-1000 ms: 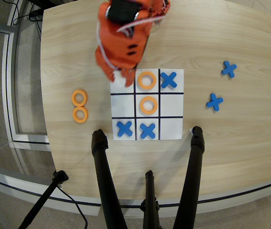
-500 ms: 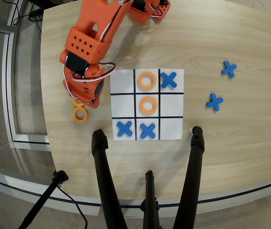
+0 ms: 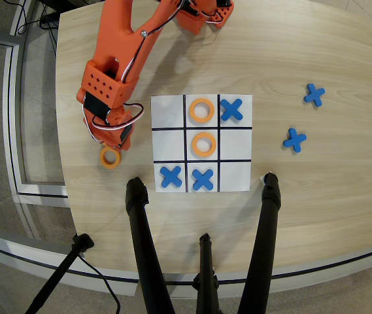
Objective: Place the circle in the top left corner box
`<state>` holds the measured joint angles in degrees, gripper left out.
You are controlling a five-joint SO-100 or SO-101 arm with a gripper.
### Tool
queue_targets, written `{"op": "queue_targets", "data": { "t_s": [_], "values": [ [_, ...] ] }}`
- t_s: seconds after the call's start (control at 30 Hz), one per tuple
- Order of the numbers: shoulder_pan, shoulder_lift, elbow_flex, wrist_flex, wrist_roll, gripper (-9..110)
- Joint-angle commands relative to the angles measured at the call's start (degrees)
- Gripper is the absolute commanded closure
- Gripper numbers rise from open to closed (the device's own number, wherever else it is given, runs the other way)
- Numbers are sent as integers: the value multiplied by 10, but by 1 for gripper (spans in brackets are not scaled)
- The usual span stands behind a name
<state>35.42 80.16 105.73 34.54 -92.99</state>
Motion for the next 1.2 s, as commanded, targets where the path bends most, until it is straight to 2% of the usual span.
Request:
{"op": "queue_targets", "data": {
  "t_s": [0.0,0.9,1.17],
  "values": [
    [5,-4,-28,-5,-4,85],
    [33,-59,-36,-9,-11,85],
    [58,-52,8,9,-18,85]
  ]
}}
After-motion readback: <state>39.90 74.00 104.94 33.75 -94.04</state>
